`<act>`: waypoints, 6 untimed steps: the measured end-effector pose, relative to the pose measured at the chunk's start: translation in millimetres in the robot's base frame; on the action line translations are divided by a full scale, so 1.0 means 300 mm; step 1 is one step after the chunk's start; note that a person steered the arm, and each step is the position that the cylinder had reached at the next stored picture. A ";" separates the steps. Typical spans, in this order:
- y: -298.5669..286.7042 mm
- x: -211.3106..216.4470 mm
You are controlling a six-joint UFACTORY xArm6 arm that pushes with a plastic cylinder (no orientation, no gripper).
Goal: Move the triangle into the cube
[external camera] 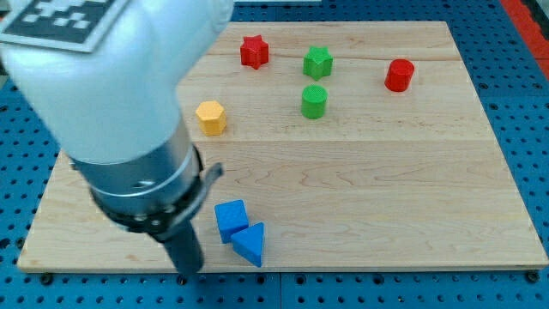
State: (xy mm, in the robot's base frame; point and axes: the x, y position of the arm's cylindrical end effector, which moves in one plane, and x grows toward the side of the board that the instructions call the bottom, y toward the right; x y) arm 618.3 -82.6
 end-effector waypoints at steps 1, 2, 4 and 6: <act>0.163 -0.102; 0.243 -0.259; 0.271 -0.268; 0.578 -0.200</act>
State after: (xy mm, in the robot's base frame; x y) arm 558.3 90.8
